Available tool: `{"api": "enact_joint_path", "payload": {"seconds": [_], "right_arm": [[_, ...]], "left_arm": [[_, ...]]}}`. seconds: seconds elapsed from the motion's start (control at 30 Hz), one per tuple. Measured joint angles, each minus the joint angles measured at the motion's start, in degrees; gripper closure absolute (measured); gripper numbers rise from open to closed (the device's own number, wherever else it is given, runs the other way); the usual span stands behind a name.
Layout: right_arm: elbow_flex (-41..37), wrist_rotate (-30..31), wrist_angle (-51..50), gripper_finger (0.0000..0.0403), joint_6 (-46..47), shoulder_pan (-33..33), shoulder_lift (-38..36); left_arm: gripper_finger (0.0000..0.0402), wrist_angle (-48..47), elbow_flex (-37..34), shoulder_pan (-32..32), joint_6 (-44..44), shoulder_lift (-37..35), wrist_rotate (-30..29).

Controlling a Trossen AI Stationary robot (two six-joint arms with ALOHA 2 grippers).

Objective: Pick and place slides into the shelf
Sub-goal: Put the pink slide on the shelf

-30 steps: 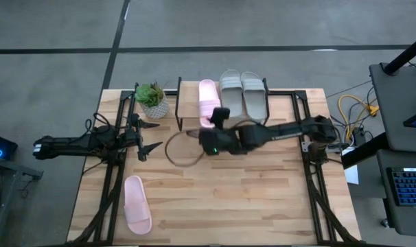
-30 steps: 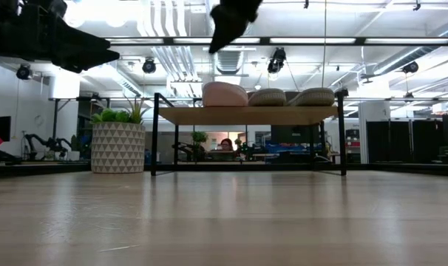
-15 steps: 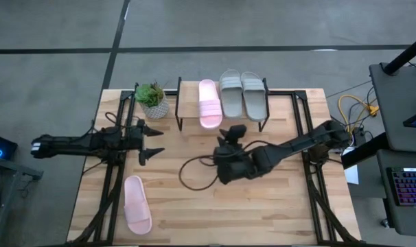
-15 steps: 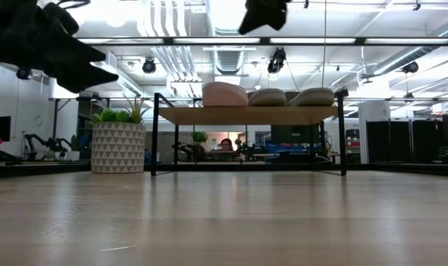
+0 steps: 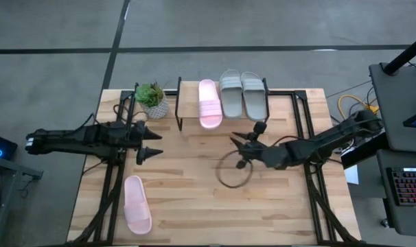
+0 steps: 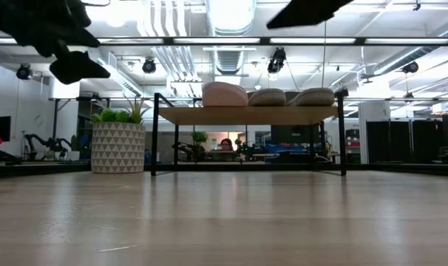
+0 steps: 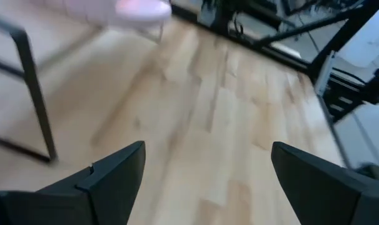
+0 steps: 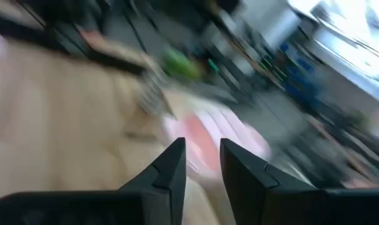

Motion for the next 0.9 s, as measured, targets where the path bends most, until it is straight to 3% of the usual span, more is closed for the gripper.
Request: {"api": "enact_joint_path", "payload": {"seconds": [0.1,0.2,0.4,0.5,0.67,0.9], "right_arm": [[-7.4,-11.0,13.8,0.032,-3.9,-1.2,-4.0],[-12.7,-17.5,21.8,0.0325,-5.5,-2.7,-7.0],[-17.0,-18.4,23.6,0.0321,-5.5,-5.6,-8.9],[-17.3,-18.5,23.6,0.0312,-4.6,-6.5,-8.5],[-17.4,-18.9,23.6,0.0293,-4.4,-7.0,-7.9],[-17.4,-18.9,23.6,0.029,-4.6,-7.0,-7.9]], "left_arm": [[0.007,-6.3,3.5,0.0,-4.8,3.9,3.2],[0.007,-13.1,6.2,0.0,-7.9,7.7,9.9],[0.007,-18.3,7.0,-0.1,-17.4,13.7,29.8],[0.007,-18.9,6.7,-0.2,-21.2,16.2,36.5],[0.007,-20.0,6.6,-2.1,-26.0,19.6,40.7],[0.007,-19.9,6.6,-11.7,-32.8,22.9,40.6]]}}
